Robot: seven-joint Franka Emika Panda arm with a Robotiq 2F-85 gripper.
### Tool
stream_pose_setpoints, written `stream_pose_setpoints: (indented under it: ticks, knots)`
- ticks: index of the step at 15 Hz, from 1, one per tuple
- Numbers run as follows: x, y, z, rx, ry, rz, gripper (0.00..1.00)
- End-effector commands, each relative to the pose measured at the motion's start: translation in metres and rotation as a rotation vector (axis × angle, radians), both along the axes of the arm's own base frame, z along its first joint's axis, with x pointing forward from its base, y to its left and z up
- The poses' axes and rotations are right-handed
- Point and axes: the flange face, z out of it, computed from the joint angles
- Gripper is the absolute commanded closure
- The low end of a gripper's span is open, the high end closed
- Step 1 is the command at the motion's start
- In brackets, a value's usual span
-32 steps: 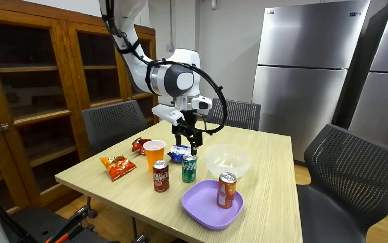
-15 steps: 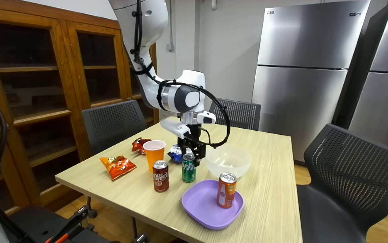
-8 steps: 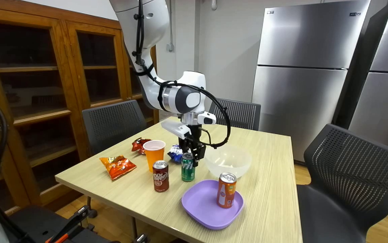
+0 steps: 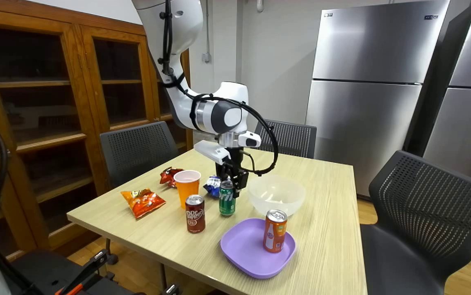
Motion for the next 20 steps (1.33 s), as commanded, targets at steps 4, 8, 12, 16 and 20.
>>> stream_pose_setpoints:
  ticks: [4,8,12,16,20]
  knots:
    - [-0.023,0.003,0.038,0.02,-0.028,-0.014,0.62]
    - [-0.042,0.001,0.05,0.021,-0.035,-0.02,0.62]
    - [-0.067,-0.01,0.061,0.02,-0.037,-0.045,0.62]
    - [-0.098,-0.029,0.066,0.019,-0.029,-0.095,0.62]
    - [-0.127,-0.052,0.069,0.017,-0.021,-0.157,0.62]
